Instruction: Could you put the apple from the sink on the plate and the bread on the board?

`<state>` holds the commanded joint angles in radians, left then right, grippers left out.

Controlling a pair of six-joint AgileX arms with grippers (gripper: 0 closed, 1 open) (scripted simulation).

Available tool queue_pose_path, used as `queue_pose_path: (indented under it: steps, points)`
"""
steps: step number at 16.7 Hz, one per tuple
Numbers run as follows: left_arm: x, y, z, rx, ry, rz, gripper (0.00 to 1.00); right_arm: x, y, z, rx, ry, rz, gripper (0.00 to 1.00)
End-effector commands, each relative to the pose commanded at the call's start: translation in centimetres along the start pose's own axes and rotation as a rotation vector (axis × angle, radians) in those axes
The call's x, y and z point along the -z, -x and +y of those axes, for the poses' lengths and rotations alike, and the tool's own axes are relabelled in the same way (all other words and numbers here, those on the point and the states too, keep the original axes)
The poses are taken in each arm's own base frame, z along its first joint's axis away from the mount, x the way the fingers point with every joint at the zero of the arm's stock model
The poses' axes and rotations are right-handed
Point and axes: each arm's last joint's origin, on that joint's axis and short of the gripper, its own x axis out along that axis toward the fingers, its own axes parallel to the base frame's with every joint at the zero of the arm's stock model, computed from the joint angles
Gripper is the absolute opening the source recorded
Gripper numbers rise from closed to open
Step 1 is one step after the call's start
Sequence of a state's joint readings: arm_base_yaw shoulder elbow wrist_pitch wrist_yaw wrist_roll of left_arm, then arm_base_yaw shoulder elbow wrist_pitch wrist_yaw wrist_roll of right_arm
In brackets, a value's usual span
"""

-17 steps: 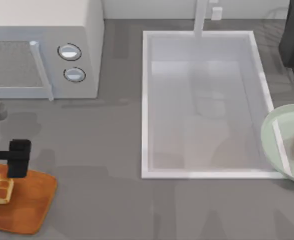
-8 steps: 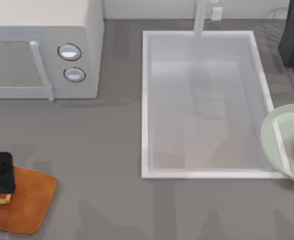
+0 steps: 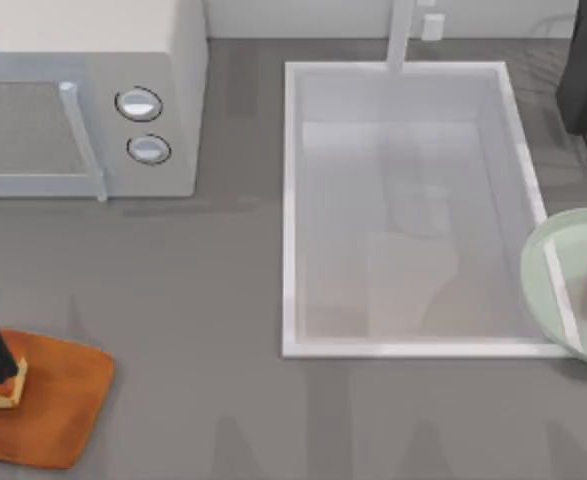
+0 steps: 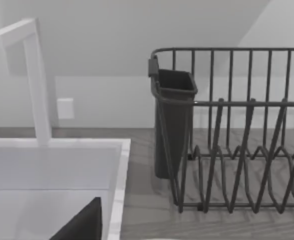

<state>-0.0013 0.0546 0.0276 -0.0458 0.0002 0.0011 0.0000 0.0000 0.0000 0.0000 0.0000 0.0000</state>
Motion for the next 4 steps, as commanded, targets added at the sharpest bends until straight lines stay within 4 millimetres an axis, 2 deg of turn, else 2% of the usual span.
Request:
queue_pose_path:
  steps: [4]
  points:
    - [0.07, 0.16, 0.01, -0.002, 0.001, -0.073, 1.00, 0.00, 0.00, 0.00, 0.000, 0.000, 0.000, 1.00]
